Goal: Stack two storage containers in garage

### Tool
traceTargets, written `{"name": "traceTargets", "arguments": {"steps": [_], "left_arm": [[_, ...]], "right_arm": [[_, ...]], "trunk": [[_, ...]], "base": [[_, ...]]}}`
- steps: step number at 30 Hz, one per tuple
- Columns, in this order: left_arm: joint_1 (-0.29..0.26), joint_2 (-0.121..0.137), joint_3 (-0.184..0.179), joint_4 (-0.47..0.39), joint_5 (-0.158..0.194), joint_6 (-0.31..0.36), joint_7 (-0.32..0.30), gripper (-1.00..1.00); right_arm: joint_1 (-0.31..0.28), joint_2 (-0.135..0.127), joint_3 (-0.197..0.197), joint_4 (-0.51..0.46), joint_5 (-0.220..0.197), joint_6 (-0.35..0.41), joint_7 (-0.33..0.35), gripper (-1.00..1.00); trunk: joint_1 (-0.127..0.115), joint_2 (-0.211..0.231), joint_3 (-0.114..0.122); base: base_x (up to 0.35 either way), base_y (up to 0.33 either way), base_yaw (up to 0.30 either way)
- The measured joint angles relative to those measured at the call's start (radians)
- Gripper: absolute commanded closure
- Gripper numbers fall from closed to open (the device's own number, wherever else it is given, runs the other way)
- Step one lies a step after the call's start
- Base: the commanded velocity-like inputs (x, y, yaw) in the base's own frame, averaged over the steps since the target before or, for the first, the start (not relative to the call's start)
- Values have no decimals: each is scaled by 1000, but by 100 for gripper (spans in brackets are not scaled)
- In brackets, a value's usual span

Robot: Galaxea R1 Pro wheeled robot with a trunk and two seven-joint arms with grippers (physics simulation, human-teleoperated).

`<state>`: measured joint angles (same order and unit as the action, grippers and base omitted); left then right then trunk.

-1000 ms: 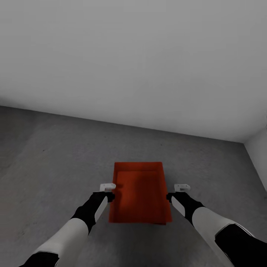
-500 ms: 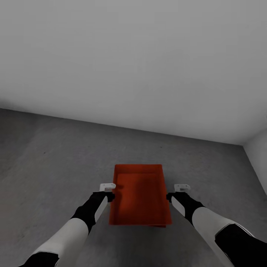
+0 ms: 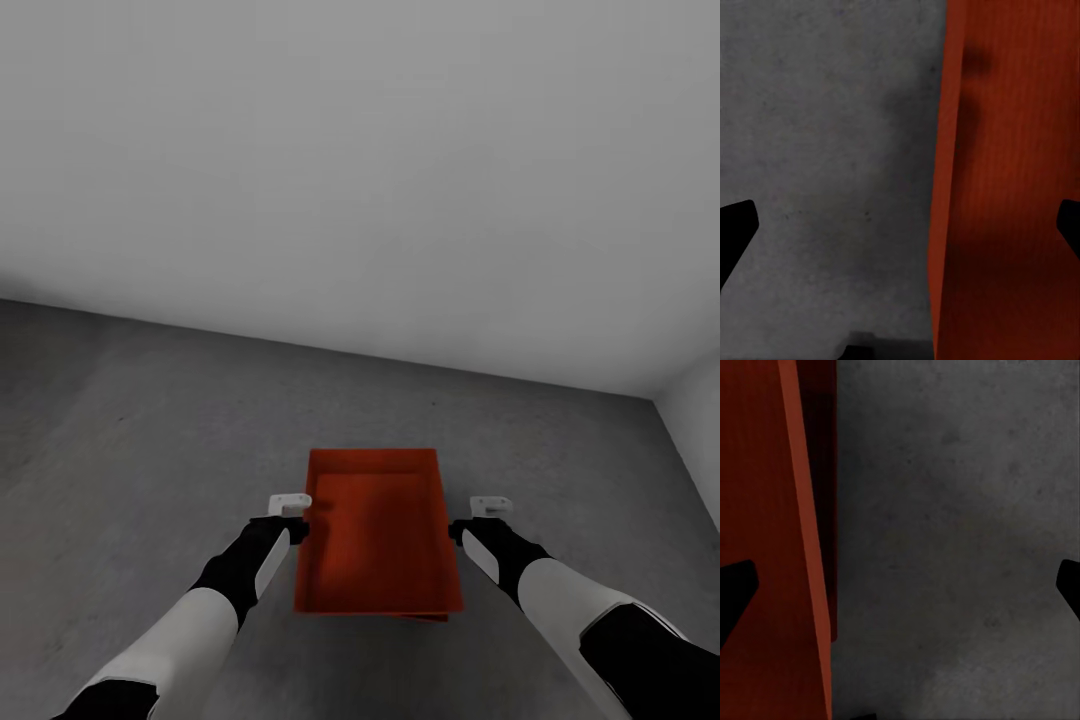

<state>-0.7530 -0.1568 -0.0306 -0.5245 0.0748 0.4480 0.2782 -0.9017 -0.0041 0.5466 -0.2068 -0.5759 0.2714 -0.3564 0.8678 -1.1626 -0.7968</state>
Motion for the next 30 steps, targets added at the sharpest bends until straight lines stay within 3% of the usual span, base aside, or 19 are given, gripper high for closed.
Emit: {"name": "traceTargets", "arguments": {"steps": [30], "left_arm": [[0,2,0,1,0,-8,-1,-100]], "right_arm": [[0,-1,-1,0,1,-1,0,-100]], "trunk": [[0,0,47]], "base": [[0,0,0]]}}
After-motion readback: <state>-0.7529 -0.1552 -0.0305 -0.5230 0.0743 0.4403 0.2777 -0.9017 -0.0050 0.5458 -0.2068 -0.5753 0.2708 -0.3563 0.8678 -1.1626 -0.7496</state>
